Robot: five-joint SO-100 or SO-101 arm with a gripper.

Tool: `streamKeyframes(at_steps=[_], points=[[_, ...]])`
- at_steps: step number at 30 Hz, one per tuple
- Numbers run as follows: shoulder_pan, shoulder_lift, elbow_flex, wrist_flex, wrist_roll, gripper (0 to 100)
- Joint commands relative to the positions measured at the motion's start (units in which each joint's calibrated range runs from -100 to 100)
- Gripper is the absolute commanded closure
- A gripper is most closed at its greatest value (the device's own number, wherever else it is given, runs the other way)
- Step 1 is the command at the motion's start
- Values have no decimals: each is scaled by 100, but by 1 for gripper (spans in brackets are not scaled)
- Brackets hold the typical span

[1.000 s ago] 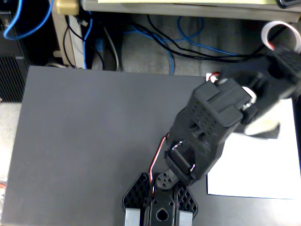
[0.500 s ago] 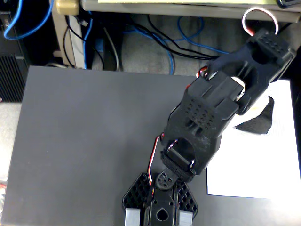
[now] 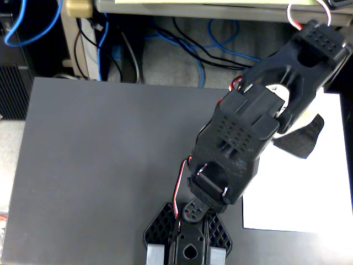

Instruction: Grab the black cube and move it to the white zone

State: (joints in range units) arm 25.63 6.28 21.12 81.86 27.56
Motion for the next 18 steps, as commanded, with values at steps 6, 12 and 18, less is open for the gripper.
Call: streamKeyframes(at_steps=[6, 12, 18], points=[[-61, -61, -452, 90, 36, 62], [-2, -61, -452, 90, 41, 36], [-2, -61, -362, 108, 41, 31]])
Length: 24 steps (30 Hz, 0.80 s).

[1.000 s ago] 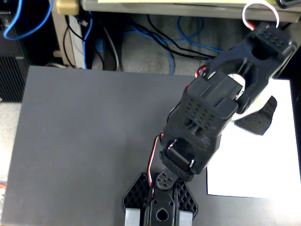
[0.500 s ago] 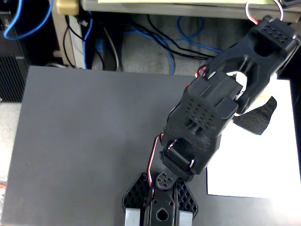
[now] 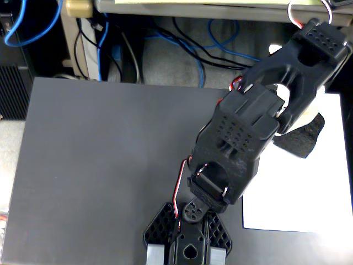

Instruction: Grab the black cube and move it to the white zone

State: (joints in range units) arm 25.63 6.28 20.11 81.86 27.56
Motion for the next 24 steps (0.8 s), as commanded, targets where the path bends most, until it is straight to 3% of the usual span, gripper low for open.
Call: streamKeyframes(at_steps=[1, 4, 13, 17, 19, 24], points=[[-2, -61, -334, 399, 41, 31], [-17, -599, -769, 1574, 46, 31], [-120, -3556, -606, 1729, 30, 31], [-1569, -4706, -542, 1660, -27, 31], [-1827, -5168, -542, 1643, -163, 32], [-2254, -6076, -542, 1068, -530, 62]])
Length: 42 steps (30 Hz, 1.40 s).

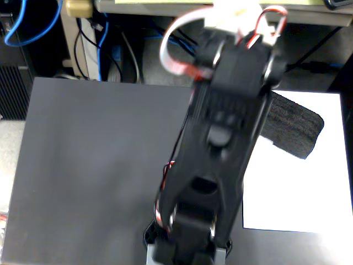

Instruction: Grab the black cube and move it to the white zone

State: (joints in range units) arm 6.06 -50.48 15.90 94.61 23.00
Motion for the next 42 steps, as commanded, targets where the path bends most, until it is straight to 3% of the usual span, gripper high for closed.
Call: streamKeyframes(at_steps=[1, 4, 8, 11, 18, 20, 24, 27, 31, 33, 37, 42], points=[[-407, -475, -122, -207, -79, 67], [-598, -492, -122, -224, -524, 82], [-1010, -492, -122, -722, -1022, 88], [-1584, -500, -122, -730, -1331, 99], [-1754, -761, -122, -730, -2080, 99], [-1754, -1760, -76, -619, -2200, 99], [-1754, -3869, 2163, -842, -2295, 99], [-1746, -4801, 2553, -1125, -2311, 99], [-1746, -4927, 2634, -1348, -2447, 99], [-1364, -4927, 3695, -1957, -2766, 99], [-576, -4935, 5427, -2943, -2735, 99], [-900, -4935, 5572, -2137, -2562, 99]])
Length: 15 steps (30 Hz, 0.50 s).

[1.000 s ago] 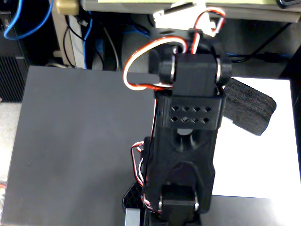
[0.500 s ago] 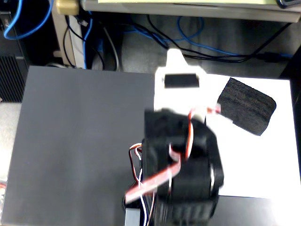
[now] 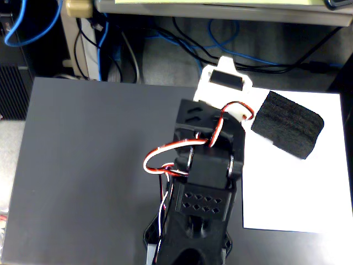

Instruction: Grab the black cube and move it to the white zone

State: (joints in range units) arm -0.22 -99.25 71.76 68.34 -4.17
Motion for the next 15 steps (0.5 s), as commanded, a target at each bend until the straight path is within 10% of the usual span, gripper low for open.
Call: streamKeyframes(at_steps=[1, 15], points=[[-633, -58, 159, 636, 171, 99], [-1302, -58, 2806, -204, 134, 99]])
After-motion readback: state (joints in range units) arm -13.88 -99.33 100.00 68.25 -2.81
